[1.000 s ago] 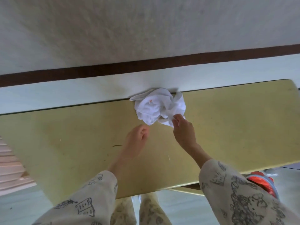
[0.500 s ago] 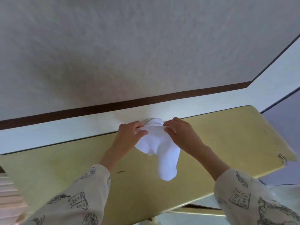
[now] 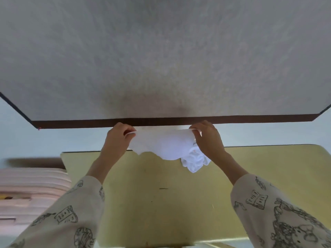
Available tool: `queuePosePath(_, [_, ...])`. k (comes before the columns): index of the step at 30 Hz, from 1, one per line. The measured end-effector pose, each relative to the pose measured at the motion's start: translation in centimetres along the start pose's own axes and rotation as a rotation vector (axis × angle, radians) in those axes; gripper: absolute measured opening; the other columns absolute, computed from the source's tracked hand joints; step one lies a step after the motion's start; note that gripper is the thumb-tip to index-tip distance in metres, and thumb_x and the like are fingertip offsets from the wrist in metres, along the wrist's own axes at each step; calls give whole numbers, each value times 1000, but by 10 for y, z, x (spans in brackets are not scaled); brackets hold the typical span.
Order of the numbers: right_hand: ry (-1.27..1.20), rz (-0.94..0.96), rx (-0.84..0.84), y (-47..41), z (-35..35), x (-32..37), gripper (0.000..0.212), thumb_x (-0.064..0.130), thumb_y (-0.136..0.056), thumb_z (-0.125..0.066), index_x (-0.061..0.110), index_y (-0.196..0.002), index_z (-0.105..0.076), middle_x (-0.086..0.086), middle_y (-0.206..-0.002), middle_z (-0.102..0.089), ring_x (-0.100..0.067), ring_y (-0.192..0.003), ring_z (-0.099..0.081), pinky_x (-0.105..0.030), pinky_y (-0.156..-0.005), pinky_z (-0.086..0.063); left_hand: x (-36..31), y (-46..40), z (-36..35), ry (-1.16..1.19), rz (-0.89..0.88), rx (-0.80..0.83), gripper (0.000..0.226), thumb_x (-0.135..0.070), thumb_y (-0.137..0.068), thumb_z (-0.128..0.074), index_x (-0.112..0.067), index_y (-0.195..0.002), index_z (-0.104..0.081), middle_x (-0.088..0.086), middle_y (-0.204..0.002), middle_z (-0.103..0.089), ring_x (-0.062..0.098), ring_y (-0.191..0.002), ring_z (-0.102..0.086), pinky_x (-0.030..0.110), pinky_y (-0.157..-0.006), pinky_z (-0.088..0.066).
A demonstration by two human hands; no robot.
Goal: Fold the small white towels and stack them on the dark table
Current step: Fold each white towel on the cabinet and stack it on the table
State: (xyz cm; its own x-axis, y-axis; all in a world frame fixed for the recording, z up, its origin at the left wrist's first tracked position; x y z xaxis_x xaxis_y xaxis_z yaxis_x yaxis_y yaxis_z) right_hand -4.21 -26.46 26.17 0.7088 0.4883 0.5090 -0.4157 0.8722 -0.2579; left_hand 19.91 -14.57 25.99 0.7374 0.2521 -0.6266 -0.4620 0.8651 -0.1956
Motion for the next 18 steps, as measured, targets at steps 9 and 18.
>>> queuePosePath(9, [-141,-105,404,105,-75,-37,20,12,-92,-53,15,-102,-70,3,-104,-68,-10,-88,-59,-17,-79,-39,75,101,-58,-105,60,404,13,-22,-87,-62,-11,-89,-68,-16,-75,-47,14,-78,-50,25,-70,-35])
queuePosePath(18, [-50,-354,749,189,-147,-100,24,14,-92,-53,8,-110,-67,-10,-113,-67,-23,-107,-59,-19,-75,-34,134,189,-148,-90,253,747,10,-14,-88,-57,-15,-81,-64,-5,-74,-55,11,-71,-50,14,-56,-32])
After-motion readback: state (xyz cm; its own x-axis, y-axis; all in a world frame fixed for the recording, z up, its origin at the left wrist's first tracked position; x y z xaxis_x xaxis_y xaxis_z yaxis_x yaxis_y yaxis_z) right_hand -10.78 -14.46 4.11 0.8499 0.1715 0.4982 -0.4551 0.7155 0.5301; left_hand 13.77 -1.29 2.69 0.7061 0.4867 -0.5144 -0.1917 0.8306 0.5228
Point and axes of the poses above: each hand's wrist, its own y-axis away from the middle knuckle, its own z-axis out of the back of the hand, x = y × z, the point moved 8 cm from there along -y, towards the middle knuckle
